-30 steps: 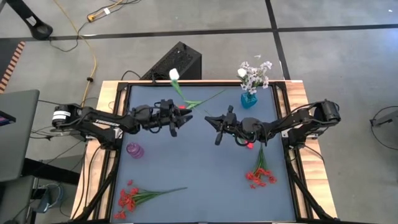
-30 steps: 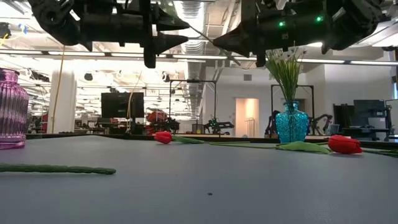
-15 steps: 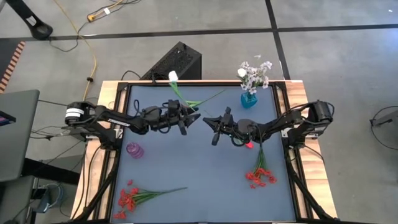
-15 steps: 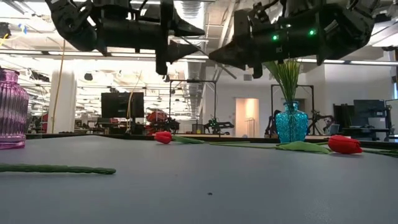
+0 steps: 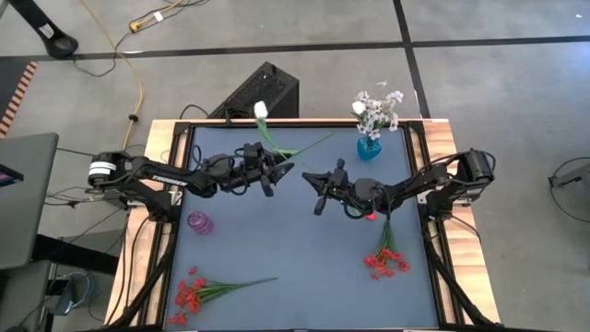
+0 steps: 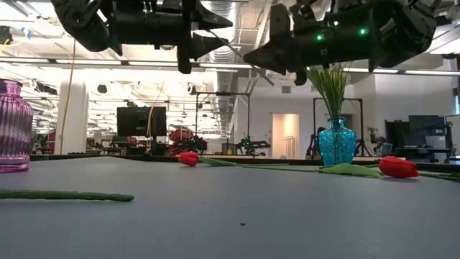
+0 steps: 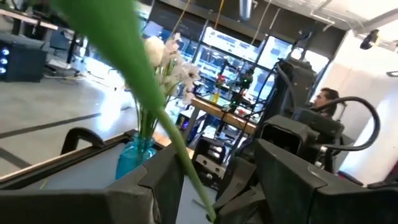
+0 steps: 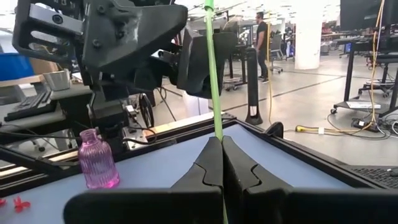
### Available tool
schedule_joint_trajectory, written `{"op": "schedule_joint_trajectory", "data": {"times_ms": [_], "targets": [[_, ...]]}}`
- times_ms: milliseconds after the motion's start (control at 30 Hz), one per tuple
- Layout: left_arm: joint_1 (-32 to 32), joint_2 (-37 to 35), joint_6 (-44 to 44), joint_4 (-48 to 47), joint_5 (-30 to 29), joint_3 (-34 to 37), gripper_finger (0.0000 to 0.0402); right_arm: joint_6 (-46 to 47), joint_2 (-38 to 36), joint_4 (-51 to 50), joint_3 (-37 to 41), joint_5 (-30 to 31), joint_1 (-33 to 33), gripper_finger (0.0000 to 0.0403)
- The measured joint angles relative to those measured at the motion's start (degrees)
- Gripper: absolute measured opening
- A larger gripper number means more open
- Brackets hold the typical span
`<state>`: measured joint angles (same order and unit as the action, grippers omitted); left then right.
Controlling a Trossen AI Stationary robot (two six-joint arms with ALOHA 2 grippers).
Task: Sort flowers into vase by color
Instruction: Put the white flower into the blue vase
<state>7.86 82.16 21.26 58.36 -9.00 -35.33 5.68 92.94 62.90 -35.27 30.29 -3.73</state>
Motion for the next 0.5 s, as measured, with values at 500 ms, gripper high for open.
{"op": "schedule_joint_trajectory", "data": {"times_ms": [500], "targets": [[0.00,-0.01,-0.76,-1.45,-4.51,0.02,0.0113,-0.18,-0.01,0.12,0.00,0.36,0.00,0.0018]]}}
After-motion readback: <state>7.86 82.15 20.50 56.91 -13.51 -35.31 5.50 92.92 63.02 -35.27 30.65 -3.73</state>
